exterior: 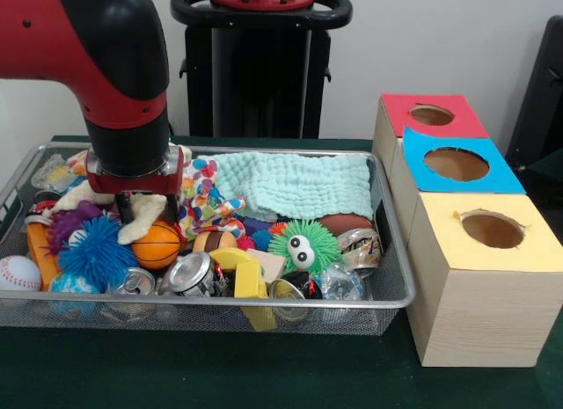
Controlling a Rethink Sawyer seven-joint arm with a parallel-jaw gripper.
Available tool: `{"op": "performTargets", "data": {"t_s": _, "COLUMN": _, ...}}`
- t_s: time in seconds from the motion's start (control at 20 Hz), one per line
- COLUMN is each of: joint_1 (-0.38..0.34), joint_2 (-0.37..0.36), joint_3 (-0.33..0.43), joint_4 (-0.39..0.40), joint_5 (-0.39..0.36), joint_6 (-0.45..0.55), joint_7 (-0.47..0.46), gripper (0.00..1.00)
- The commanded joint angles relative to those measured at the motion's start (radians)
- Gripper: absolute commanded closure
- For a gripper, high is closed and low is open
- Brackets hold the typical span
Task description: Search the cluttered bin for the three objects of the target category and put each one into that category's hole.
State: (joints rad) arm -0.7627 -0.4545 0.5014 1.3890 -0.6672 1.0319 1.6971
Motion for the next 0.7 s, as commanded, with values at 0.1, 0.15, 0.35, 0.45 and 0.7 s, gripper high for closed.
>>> {"op": "performTargets", "data": {"t_s": 0.1, "joint_1": 0.034, "joint_2": -0.025, "joint_3": -0.051, "joint_4": 0.003, "joint_5": -0.014, "joint_6": 0.084, "joint_7": -0.085, "gripper": 0.00}}
{"op": "performTargets", "data": {"t_s": 0.15, "joint_1": 0.034, "joint_2": -0.032, "joint_3": -0.054, "joint_4": 0.007, "joint_5": -0.012, "joint_6": 0.092, "joint_7": -0.091, "gripper": 0.00}}
{"op": "performTargets", "data": {"t_s": 0.35, "joint_1": 0.032, "joint_2": -0.041, "joint_3": -0.082, "joint_4": 0.033, "joint_5": -0.028, "joint_6": 0.045, "joint_7": -0.077, "gripper": 0.00}}
{"op": "performTargets", "data": {"t_s": 0.45, "joint_1": 0.033, "joint_2": -0.047, "joint_3": -0.088, "joint_4": 0.039, "joint_5": -0.026, "joint_6": 0.034, "joint_7": -0.075, "gripper": 0.00}}
{"op": "performTargets", "data": {"t_s": 0.7, "joint_1": 0.022, "joint_2": -0.051, "joint_3": -0.090, "joint_4": 0.058, "joint_5": -0.020, "joint_6": -0.005, "joint_7": -0.073, "gripper": 1.00}}
